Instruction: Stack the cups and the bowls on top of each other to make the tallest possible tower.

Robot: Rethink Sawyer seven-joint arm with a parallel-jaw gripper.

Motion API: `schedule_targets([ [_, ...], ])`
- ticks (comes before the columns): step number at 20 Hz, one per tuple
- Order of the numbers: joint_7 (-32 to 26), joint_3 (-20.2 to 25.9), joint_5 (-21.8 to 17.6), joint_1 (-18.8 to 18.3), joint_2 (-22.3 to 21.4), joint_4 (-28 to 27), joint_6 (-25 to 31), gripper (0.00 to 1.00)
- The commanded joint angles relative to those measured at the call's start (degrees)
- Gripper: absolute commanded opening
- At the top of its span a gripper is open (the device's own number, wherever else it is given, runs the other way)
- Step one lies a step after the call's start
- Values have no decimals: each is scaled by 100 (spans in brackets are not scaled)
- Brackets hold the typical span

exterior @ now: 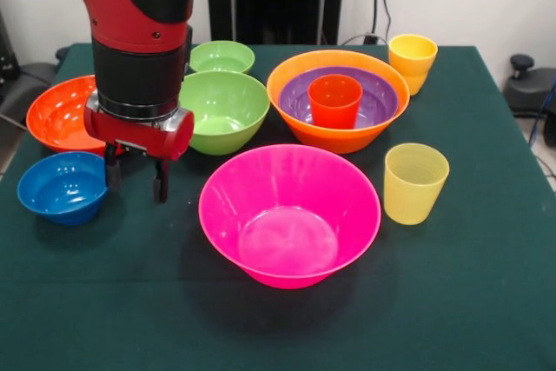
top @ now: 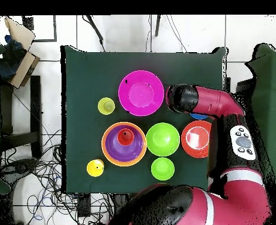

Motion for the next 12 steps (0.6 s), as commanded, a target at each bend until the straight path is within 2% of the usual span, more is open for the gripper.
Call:
schedule_targets([
  [1,-90,68,-445,160,25,395,-253,100],
  [7,140,-84,-547,233,5,662,-529,100],
  [12,272,-474,-661,472,8,645,-593,100],
])
